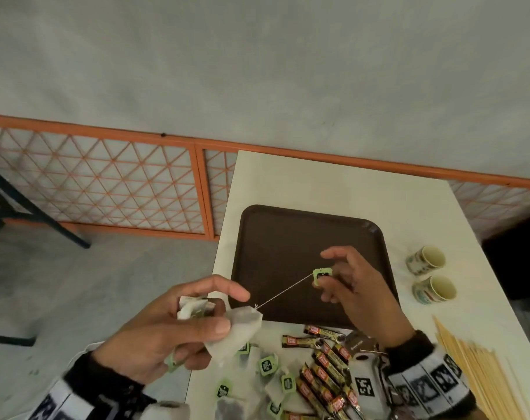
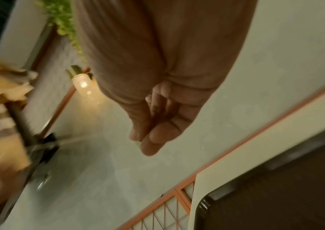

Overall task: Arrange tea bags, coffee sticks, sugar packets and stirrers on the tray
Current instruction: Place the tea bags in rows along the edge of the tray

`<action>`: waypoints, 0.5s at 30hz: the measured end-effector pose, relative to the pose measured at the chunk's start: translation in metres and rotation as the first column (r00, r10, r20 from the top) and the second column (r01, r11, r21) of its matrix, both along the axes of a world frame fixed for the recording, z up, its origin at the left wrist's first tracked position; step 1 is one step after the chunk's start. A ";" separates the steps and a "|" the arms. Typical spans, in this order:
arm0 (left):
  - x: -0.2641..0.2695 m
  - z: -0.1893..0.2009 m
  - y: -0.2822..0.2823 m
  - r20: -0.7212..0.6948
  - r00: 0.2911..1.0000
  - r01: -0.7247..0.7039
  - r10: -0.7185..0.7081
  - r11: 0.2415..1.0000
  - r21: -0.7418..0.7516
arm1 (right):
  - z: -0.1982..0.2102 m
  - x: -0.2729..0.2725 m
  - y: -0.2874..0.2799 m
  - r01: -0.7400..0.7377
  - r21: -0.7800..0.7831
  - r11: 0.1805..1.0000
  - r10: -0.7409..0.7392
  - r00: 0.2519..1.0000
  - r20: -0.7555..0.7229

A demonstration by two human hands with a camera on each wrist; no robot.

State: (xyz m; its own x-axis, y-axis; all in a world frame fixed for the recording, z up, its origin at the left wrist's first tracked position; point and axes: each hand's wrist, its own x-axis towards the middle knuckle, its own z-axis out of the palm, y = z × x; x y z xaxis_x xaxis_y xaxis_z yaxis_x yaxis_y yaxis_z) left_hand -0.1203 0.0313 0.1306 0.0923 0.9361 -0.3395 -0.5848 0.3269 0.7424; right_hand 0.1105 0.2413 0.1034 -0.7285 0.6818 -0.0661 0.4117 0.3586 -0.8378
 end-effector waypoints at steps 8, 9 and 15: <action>0.019 -0.018 0.014 -0.875 0.484 -0.187 -0.018 0.975 -0.124 | 0.012 -0.006 0.005 0.081 -0.411 0.908 -0.132 0.986 -0.097; 0.023 -0.024 0.018 -0.916 0.401 -0.245 0.008 0.965 -0.099 | 0.013 -0.009 -0.001 0.082 -0.480 0.873 -0.145 0.985 -0.096; 0.042 -0.042 0.039 -0.675 0.608 -0.566 0.419 0.824 0.002 | 0.004 -0.049 -0.056 0.053 -0.876 0.479 -0.376 0.914 -0.150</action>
State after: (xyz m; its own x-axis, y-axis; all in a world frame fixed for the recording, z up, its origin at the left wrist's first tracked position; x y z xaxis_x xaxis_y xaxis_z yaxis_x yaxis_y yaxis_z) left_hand -0.0781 0.0698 0.0884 -0.6627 0.6812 -0.3112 -0.1271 0.3072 0.9431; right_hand 0.0611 0.1851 0.1070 -0.6565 0.5479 -0.5185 0.0591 -0.6479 -0.7594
